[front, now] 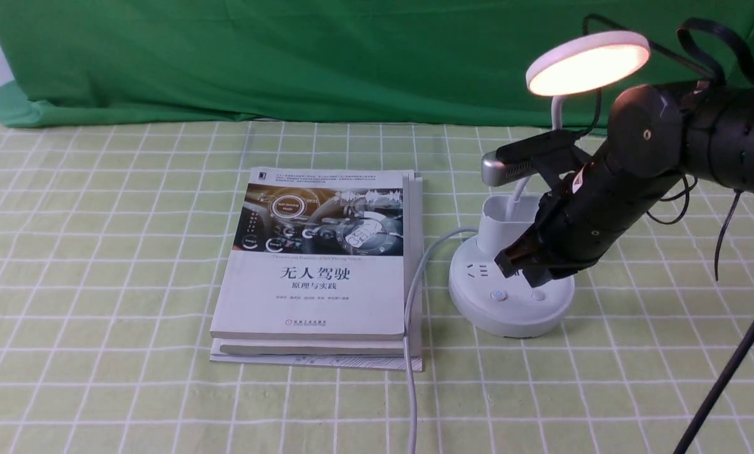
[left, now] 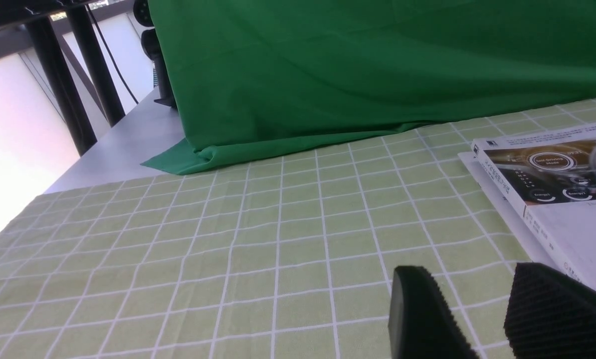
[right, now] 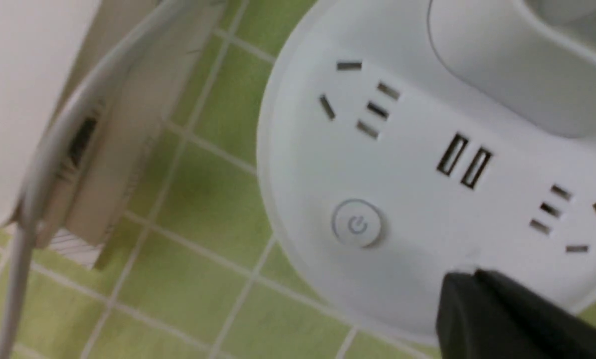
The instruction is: Turn on the table lamp on the green coffee tablecloth with your hand.
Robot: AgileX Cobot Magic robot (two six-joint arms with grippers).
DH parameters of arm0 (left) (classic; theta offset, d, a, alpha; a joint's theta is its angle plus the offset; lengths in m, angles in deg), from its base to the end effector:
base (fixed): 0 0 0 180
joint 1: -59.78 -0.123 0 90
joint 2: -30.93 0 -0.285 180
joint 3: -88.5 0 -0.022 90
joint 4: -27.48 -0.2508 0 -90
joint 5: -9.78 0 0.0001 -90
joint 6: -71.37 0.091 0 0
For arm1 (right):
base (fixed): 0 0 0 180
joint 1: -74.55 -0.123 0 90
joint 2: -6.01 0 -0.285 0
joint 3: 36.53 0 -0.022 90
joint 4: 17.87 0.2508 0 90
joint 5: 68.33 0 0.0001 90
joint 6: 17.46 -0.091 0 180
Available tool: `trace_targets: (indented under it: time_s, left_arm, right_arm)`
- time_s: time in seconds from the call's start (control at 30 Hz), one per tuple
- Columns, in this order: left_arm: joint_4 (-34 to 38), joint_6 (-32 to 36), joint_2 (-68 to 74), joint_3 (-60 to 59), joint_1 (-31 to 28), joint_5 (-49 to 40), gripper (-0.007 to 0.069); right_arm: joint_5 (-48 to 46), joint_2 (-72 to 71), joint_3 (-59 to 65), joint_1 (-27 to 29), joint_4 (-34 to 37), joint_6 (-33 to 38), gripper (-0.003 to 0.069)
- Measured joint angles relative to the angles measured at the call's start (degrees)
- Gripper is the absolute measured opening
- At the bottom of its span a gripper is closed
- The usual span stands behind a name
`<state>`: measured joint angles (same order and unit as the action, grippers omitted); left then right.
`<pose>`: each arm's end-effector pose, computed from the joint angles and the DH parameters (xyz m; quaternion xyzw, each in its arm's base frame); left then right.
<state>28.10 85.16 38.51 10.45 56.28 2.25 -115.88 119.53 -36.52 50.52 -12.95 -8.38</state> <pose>0.0566 0.0033 0.1965 0.0617 0.7237 0.0992 0.6802 0.3465 0.1608 0.2185 -0.2584 0.9513 0.0571 0.1581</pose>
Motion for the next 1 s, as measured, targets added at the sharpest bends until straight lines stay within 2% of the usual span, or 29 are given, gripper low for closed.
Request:
trace_targets:
  time_s: [0.13,0.33,0.63,0.8,1.0]
  left_arm:
    - [0.0,0.0,0.0,0.0,0.0,0.0,0.0241]
    - [0.0,0.0,0.0,0.0,0.0,0.0,0.0241]
    - [0.0,0.0,0.0,0.0,0.0,0.0,0.0241]
    - [0.0,0.0,0.0,0.0,0.0,0.0,0.0241]
    - [0.0,0.0,0.0,0.0,0.0,0.0,0.0241]
  right_arm:
    - [0.1,-3.8,3.5,-1.0,0.1,-1.1,0.0032]
    - [2.7,-9.9,15.3,-1.4,0.2,-2.7,0.0032]
    - [5.1,-31.1,34.1,-1.4,3.0,-6.2,0.0032]
    - [3.8,-44.5,38.4,-1.4,4.1,-11.1,0.0034]
    - [5.1,-57.6,38.7,-1.4,3.8,-12.5,0.0038]
